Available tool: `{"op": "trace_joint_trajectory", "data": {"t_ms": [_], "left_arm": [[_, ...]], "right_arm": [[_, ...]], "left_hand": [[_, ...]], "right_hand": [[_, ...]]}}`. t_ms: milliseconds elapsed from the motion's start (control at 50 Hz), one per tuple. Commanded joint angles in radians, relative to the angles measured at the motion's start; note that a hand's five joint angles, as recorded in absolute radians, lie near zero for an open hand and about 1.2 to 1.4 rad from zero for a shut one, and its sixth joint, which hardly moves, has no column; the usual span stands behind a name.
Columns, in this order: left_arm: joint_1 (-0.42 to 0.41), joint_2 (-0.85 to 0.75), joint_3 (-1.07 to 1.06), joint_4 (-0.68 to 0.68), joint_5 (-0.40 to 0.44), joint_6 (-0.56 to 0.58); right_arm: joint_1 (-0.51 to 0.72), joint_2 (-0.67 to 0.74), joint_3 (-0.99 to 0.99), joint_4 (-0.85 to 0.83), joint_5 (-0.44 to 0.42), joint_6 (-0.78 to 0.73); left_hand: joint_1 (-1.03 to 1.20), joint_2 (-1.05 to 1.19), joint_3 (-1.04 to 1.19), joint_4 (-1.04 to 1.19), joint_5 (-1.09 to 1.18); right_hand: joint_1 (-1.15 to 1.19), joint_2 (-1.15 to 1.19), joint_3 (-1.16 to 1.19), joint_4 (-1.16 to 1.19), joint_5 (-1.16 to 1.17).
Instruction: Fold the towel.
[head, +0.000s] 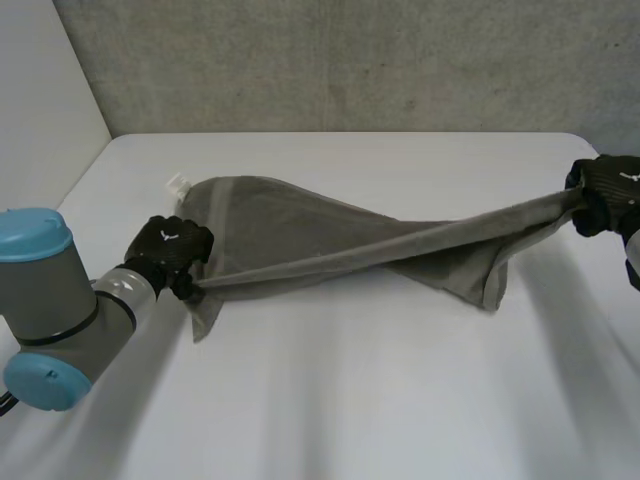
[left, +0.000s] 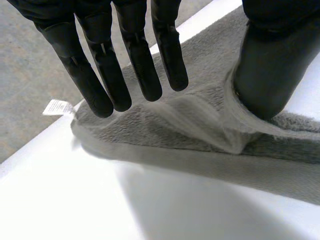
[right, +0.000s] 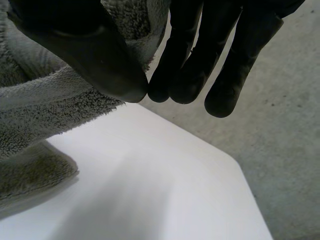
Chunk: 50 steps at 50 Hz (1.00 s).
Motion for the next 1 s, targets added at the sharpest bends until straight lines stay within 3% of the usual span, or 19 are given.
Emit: {"op": "trace_joint_trajectory", "data": {"t_ms": [20,100,140,260,300,380,420,580,600,720,760,880,920,1000], "left_arm": [[0.006,0.006,0.012,0.006,-0.005,-0.001],[0.015,0.022,0.016,0.005,-0.005,-0.003],[0.021,0.071,0.018,0.0,0.014,-0.001],[0.027,0.135,0.061,-0.02,0.031,-0.004],[0.047,0.212,0.102,-0.067,0.047,-0.006],[0.072,0.296,0.165,-0.138,0.072,-0.015],[0.085,0.347,0.234,-0.197,0.099,-0.021],[0.089,0.347,0.291,-0.293,0.112,-0.039],[0.087,0.333,0.268,-0.296,0.113,-0.039],[0.078,0.279,0.177,-0.285,0.113,-0.027],[0.079,0.257,0.133,-0.262,0.113,-0.027],[0.087,0.227,0.067,-0.205,0.115,-0.027],[0.09,0.218,0.038,-0.167,0.115,-0.027],[0.092,0.201,0.022,-0.142,0.115,-0.027]], "right_arm": [[-0.009,-0.056,0.003,-0.005,-0.001,0.0],[-0.009,-0.084,0.007,-0.005,-0.001,0.0],[-0.006,-0.105,-0.01,-0.001,-0.006,-0.009],[0.004,-0.116,-0.079,0.062,-0.039,-0.036],[0.0,-0.14,-0.136,0.167,-0.094,-0.082],[-0.002,-0.143,-0.231,0.286,-0.133,-0.141],[0.004,-0.139,-0.343,0.43,-0.153,-0.197],[0.044,-0.016,-0.49,0.702,-0.161,-0.352],[0.075,-0.001,-0.481,0.697,-0.159,-0.357],[0.199,0.019,-0.398,0.617,-0.148,-0.352],[0.251,0.019,-0.31,0.505,-0.135,-0.339],[0.325,0.007,-0.176,0.324,-0.127,-0.303],[0.403,0.004,-0.115,0.26,-0.118,-0.294],[0.471,0.004,-0.066,0.252,-0.105,-0.285]], "left_hand": [[-0.086,-0.077,-0.078,-0.092,-0.245],[-0.003,0.005,0.004,-0.009,-0.163],[0.554,0.562,0.562,0.548,0.395],[0.557,0.565,0.565,0.551,0.398],[0.557,0.565,0.565,0.551,0.398],[0.557,0.565,0.565,0.551,0.398],[0.557,0.565,0.565,0.551,0.398],[0.557,0.565,0.565,0.551,0.398],[0.557,0.565,0.565,0.551,0.398],[0.557,0.565,0.565,0.551,0.398],[0.557,0.565,0.565,0.551,0.398],[0.557,0.565,0.565,0.551,0.398],[0.557,0.565,0.565,0.551,0.398],[0.557,0.565,0.565,0.551,0.398]], "right_hand": [[0.065,0.068,0.061,0.055,0.058],[0.065,0.068,0.061,0.055,0.058],[0.065,0.068,0.061,0.055,0.058],[0.065,0.068,0.061,0.055,0.058],[0.065,0.068,0.061,0.055,0.058],[0.065,0.068,0.061,0.055,0.058],[0.065,0.068,0.061,0.055,0.058],[0.005,0.008,0.001,-0.005,-0.002],[-0.216,-0.213,-0.221,-0.227,-0.223],[-0.618,-0.615,-0.622,-0.628,-0.625],[-0.796,-0.793,-0.8,-0.806,-0.803],[-0.944,-0.941,-0.948,-0.954,-0.951],[-0.941,-0.938,-0.945,-0.951,-0.948],[-0.941,-0.938,-0.945,-0.951,-0.948]]}}
